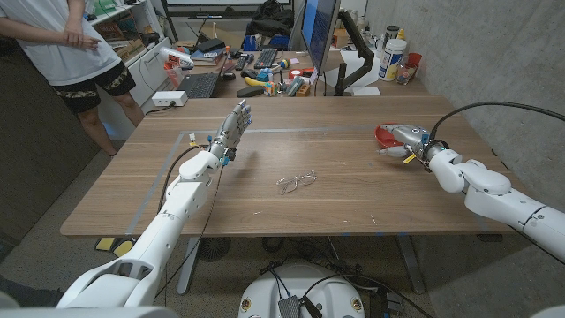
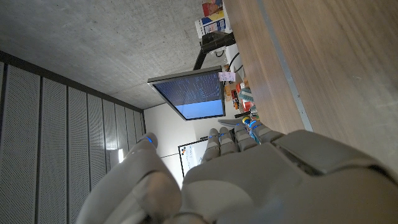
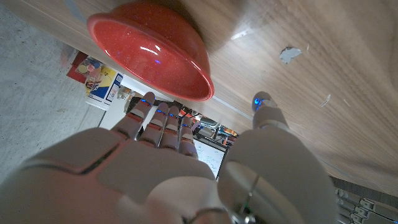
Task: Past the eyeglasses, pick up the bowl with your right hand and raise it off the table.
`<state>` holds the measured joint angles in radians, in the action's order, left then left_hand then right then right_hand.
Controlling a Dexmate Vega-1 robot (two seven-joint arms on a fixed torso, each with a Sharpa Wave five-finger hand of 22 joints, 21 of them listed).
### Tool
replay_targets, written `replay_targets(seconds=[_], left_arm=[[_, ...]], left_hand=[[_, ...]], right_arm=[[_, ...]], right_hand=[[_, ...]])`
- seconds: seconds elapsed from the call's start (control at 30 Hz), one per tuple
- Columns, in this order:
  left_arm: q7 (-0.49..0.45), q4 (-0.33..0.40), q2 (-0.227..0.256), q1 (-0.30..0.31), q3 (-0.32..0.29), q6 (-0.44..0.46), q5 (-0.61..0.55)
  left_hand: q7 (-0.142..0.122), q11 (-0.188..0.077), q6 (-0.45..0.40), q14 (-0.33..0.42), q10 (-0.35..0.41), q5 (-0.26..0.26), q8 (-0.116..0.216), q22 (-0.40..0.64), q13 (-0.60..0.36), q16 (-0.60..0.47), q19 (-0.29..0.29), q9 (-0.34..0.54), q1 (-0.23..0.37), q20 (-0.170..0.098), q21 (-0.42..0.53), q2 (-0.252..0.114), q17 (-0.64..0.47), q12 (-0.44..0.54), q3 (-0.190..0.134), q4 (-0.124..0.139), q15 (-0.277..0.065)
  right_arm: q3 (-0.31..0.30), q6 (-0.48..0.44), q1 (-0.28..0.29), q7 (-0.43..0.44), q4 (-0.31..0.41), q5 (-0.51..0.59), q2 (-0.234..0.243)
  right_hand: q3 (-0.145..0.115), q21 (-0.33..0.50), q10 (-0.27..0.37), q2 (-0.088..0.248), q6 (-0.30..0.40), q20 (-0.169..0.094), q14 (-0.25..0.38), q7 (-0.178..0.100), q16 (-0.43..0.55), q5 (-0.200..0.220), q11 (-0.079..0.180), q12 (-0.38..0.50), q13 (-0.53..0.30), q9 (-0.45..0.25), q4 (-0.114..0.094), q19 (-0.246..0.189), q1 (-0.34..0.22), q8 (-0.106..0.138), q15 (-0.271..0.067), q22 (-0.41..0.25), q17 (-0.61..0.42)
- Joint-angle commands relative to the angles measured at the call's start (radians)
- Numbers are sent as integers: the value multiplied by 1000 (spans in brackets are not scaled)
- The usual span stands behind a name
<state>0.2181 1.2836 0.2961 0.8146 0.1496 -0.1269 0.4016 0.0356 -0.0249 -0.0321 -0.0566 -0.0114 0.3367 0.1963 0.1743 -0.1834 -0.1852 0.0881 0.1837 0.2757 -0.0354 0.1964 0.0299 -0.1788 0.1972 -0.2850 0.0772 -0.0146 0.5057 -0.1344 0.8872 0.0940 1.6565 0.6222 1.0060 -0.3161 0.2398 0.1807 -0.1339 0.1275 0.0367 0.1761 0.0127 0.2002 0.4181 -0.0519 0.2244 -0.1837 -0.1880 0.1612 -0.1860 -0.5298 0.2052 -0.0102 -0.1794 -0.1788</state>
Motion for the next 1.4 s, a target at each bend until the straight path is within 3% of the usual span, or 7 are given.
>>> replay_targets(seconds=[0.03,0.57,0.83,1.13,1.4], left_arm=[[0,-8,-4,-6,1,-2,-3],[4,-19,-9,-13,3,-5,-6],[5,-24,-9,-13,1,-5,-6],[5,-25,-8,-11,-4,-4,-5],[7,-30,-8,-13,-5,-5,-5]], left_hand=[[-2,-5,-11,-6,0,-3,1,5,-5,-1,9,1,9,-41,2,-4,-4,3,2,0,3],[-1,-10,-13,-6,2,-3,2,5,-5,-1,9,1,10,-41,2,-5,-4,4,5,0,4],[-2,-5,-14,-6,1,-3,2,5,-5,-2,9,1,10,-41,2,-6,-4,4,7,0,5],[-3,-5,-13,-6,2,-4,1,5,-5,-2,10,1,11,-39,2,-6,-4,4,9,0,5],[0,-3,-16,-7,0,-4,2,5,-5,-2,8,1,11,-52,3,-7,-4,3,11,0,6]], right_arm=[[13,-6,-18,-24,-15,-11,-4],[27,-20,-27,-39,-24,-6,0],[34,-34,-35,-46,-28,-4,-6],[55,-40,-57,-54,-53,7,-23],[65,-51,-68,-54,-64,14,-30]], right_hand=[[1,-5,16,-1,14,-1,19,6,10,6,1,4,-6,-3,-7,-14,-14,7,6,-3,-6],[3,-7,37,1,31,8,42,1,11,12,4,10,-6,-3,-10,-27,-25,10,7,-3,-6],[4,-10,66,5,88,9,62,1,10,18,6,17,-6,-5,-13,-40,-37,26,-2,-3,-5],[5,-12,77,6,100,13,73,-9,10,21,14,20,-6,-6,-14,-43,-42,28,-7,-3,-5],[5,-12,83,8,107,14,74,-10,8,22,15,21,-6,-6,-14,-48,-47,29,-10,-3,-5]])
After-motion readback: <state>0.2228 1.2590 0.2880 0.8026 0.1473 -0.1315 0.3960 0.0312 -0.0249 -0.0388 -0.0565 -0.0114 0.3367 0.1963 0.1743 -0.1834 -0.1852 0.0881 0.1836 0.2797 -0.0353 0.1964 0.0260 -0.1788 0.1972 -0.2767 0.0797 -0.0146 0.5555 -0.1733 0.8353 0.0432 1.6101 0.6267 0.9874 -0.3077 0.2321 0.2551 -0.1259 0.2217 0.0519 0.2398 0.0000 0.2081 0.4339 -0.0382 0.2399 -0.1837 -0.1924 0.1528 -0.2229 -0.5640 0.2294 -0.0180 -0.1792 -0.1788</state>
